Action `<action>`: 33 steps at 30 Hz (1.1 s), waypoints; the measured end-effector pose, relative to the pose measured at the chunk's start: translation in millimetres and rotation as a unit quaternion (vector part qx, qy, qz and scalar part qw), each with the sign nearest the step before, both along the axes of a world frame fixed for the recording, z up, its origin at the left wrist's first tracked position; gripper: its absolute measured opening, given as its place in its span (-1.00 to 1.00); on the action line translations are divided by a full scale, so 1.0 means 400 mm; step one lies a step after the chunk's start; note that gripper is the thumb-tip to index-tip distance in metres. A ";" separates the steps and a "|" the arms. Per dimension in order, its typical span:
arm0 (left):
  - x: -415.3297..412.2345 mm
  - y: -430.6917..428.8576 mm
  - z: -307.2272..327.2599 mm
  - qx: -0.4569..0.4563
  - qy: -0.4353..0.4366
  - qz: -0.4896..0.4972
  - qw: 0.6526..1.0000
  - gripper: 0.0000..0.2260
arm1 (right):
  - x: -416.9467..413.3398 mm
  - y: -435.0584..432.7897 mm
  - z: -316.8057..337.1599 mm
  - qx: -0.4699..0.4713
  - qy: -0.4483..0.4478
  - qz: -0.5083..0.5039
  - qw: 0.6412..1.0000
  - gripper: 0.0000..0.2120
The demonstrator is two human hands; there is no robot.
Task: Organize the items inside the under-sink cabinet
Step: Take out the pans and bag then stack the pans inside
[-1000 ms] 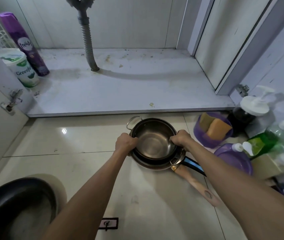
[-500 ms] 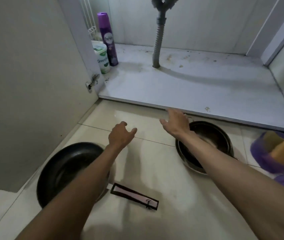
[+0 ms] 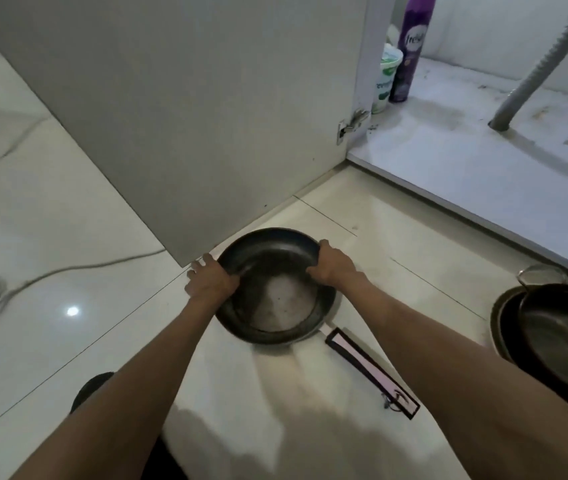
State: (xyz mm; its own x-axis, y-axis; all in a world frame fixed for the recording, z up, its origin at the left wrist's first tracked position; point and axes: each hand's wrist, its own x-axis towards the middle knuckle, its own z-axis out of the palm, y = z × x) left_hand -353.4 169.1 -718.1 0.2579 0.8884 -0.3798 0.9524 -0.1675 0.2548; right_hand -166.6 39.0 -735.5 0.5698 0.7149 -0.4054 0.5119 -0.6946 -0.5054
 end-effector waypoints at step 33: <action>0.487 -0.289 -0.054 -0.047 -0.185 -0.197 0.962 -0.69 | 0.264 -0.438 -0.097 0.091 0.182 -0.564 0.800 -0.34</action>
State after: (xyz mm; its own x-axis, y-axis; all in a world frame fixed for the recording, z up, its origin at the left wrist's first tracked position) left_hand -158.7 53.5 -739.7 0.7001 0.6602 -0.2721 0.6614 -0.4559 0.5956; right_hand -61.1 -136.3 -774.3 0.7617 -0.1053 -0.6394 -0.5936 -0.5091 -0.6233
